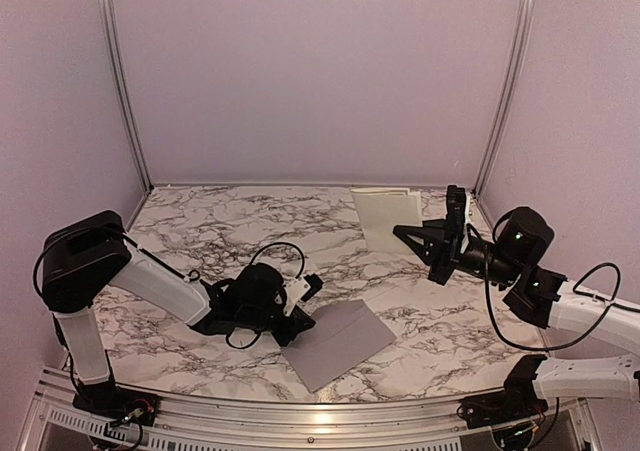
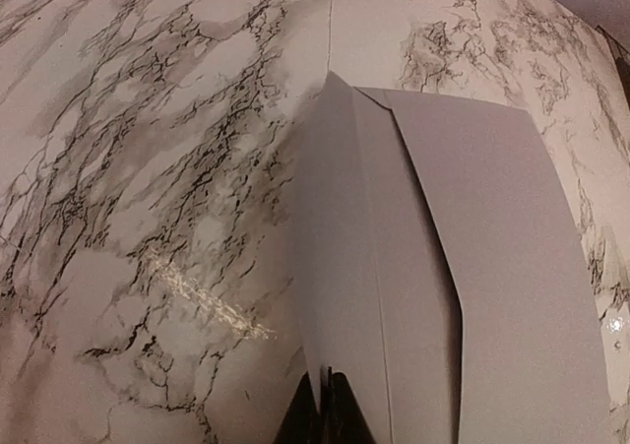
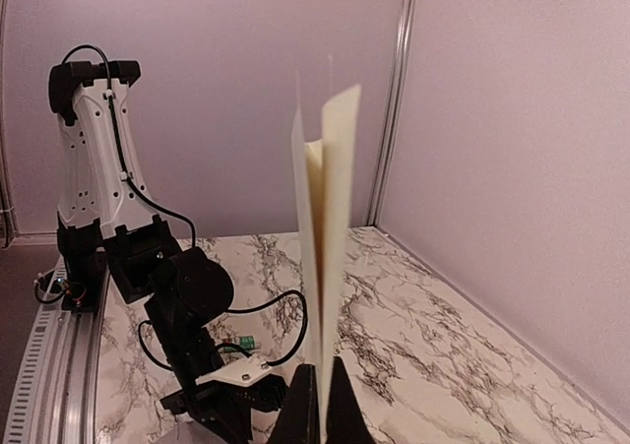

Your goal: Place the letter into the envelope and seal it

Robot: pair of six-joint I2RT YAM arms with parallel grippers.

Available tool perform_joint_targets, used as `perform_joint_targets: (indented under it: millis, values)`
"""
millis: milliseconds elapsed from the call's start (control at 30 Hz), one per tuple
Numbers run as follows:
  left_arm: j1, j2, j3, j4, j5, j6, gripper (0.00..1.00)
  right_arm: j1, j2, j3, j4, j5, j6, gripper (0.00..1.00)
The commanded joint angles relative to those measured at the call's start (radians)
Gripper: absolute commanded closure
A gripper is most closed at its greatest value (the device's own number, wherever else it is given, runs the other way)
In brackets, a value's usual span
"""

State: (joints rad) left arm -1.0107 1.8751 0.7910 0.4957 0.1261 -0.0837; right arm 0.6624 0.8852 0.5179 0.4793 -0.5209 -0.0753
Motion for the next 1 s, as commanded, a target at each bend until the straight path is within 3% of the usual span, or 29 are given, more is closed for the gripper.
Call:
perform_joint_targets:
  millis: [0,200,500,700,967]
  values:
    - [0.007,-0.009,0.019,-0.003,0.014,0.001,1.00,-0.010,-0.008,-0.001,0.005,0.013,-0.006,1.00]
    - [0.006,-0.139,-0.012,-0.026,-0.026,0.013,1.00,-0.011,-0.012,0.001,0.004,0.001,-0.008,1.00]
    - [0.006,-0.367,0.011,-0.222,-0.072,0.015,1.00,-0.011,-0.019,0.026,-0.043,-0.107,-0.085,1.00]
    - [-0.002,-0.478,0.069,-0.387,-0.106,-0.022,1.00,-0.011,-0.016,0.079,-0.130,-0.272,-0.168,1.00]
    - [-0.021,-0.565,0.074,-0.462,-0.057,-0.044,1.00,-0.005,0.112,0.196,-0.284,-0.470,-0.305,1.00]
